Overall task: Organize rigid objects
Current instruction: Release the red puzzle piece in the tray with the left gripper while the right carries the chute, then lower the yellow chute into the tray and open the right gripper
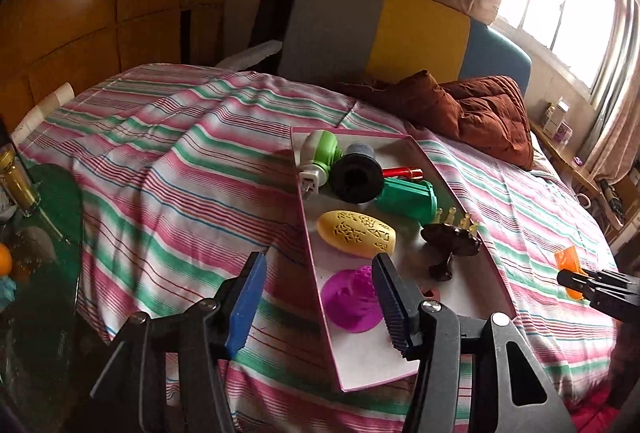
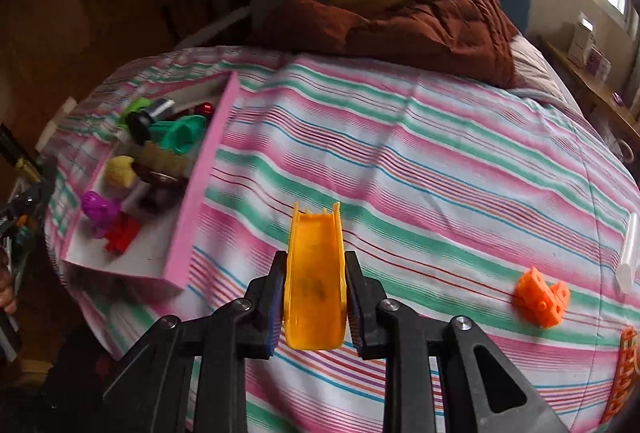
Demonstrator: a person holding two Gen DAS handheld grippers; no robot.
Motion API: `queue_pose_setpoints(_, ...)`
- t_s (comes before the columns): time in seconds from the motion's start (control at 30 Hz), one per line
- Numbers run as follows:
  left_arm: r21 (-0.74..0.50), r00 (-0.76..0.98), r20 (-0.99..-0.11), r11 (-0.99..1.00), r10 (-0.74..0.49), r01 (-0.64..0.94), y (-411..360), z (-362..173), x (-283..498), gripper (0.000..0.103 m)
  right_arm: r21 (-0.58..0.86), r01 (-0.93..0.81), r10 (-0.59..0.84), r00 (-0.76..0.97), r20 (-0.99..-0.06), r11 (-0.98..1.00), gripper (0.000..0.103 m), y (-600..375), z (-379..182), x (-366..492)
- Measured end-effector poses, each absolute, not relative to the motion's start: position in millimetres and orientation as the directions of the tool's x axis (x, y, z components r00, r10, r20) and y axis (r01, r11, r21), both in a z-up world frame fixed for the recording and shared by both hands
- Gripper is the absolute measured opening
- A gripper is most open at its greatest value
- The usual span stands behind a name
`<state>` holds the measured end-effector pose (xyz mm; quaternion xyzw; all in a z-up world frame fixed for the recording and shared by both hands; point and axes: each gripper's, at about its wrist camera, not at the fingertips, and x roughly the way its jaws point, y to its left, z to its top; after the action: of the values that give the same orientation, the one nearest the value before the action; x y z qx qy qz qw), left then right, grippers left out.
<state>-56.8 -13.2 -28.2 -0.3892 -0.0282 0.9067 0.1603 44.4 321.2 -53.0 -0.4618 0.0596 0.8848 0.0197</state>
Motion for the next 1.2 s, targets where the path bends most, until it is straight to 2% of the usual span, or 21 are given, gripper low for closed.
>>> queue_pose_setpoints(0.17, -0.172, -0.644, -0.705, -0.952, 0.298, -0.253, -18.6, -29.7, -54.0, 0.061, 0.132, 0.065, -0.145, -0.594, -0.792, -0.989, 0.026, 251.5, -43.2, 16.2)
queue_pose_setpoints(0.37, -0.16, -0.643, -0.711, -0.956, 0.284, -0.245, -21.2, -31.7, -52.4, 0.065, 0.173, 0.16, -0.232, -0.522, -0.821, -0.972, 0.026, 197.3, -69.6, -14.2)
queue_pose_setpoints(0.53, -0.139, -0.644, -0.719, -0.962, 0.26, -0.234, -19.4, -33.7, -51.4, 0.071, 0.15, 0.135, -0.195, -0.441, -0.876, -0.979, 0.027, 188.1, -103.5, -33.2)
queue_pose_setpoints(0.6, -0.133, -0.648, -0.717, -0.963, 0.257, -0.235, -17.4, -33.7, -50.7, 0.072, 0.156, 0.133, -0.2, -0.453, -0.869, -0.979, 0.031, 189.6, -101.8, -33.1)
queue_pose_setpoints(0.73, -0.135, -0.646, -0.716, -0.961, 0.264, -0.243, -12.7, -33.1, -49.9, 0.075, 0.187, 0.096, -0.21, -0.443, -0.872, -0.978, 0.032, 197.9, -101.2, -34.9)
queue_pose_setpoints(0.8, -0.129, -0.646, -0.718, -0.962, 0.259, -0.242, -11.6, -32.9, -49.6, 0.079, 0.201, 0.083, -0.216, -0.454, -0.864, -0.976, 0.032, 202.6, -99.3, -32.4)
queue_pose_setpoints(1.0, -0.133, -0.655, -0.706, -0.959, 0.27, -0.252, -8.8, -29.8, -45.3, 0.081, 0.251, 0.059, -0.244, -0.526, -0.815, -0.966, 0.032, 216.3, -80.3, -15.0)
queue_pose_setpoints(1.07, -0.126, -0.659, -0.702, -0.958, 0.27, -0.259, -5.4, -27.8, -44.7, 0.085, 0.26, 0.045, -0.241, -0.554, -0.797, -0.965, 0.032, 223.7, -71.7, -7.5)
queue_pose_setpoints(1.2, -0.12, -0.666, -0.689, -0.951, 0.286, -0.284, 2.7, -22.3, -41.5, 0.087, 0.28, -0.007, -0.22, -0.597, -0.771, -0.96, 0.032, 244.5, -55.6, 2.7)
